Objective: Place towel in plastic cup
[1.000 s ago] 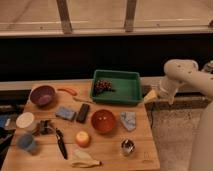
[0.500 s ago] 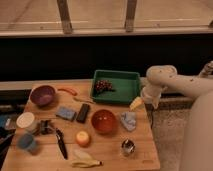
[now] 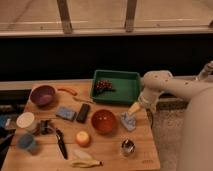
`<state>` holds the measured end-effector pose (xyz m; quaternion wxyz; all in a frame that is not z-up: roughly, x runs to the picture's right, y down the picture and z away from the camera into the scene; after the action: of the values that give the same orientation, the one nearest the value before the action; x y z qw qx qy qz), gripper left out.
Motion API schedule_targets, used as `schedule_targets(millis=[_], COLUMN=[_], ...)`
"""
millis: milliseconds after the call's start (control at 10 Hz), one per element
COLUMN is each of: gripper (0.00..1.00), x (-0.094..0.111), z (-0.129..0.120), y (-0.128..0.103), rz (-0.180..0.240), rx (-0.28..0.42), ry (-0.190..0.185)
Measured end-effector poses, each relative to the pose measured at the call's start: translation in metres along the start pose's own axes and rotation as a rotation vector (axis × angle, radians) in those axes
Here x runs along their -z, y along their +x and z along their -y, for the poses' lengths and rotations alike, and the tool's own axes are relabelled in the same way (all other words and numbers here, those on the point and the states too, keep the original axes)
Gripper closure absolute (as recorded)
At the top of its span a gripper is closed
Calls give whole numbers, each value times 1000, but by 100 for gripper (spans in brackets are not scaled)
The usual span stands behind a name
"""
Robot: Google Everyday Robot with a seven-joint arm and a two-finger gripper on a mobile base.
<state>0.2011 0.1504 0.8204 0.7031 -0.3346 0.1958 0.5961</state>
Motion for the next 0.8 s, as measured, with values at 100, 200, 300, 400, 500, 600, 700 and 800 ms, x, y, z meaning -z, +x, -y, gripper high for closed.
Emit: schedule_targets(millis=[100, 200, 300, 400, 500, 600, 700, 800], gripper=[20, 20, 20, 20, 20, 20, 20, 20], x=[-1, -1, -1, -1, -2, -3, -9, -14], z=[-7, -7, -6, -6, -7, -8, -13, -22], y=[2, 3, 3, 3, 3, 4, 3, -1], rz=[0, 0, 0, 0, -1, -7, -22, -27], rx=[12, 14, 12, 12, 15, 21, 39, 57], ry=[-4, -2, -2, -2, 0, 8, 22, 26])
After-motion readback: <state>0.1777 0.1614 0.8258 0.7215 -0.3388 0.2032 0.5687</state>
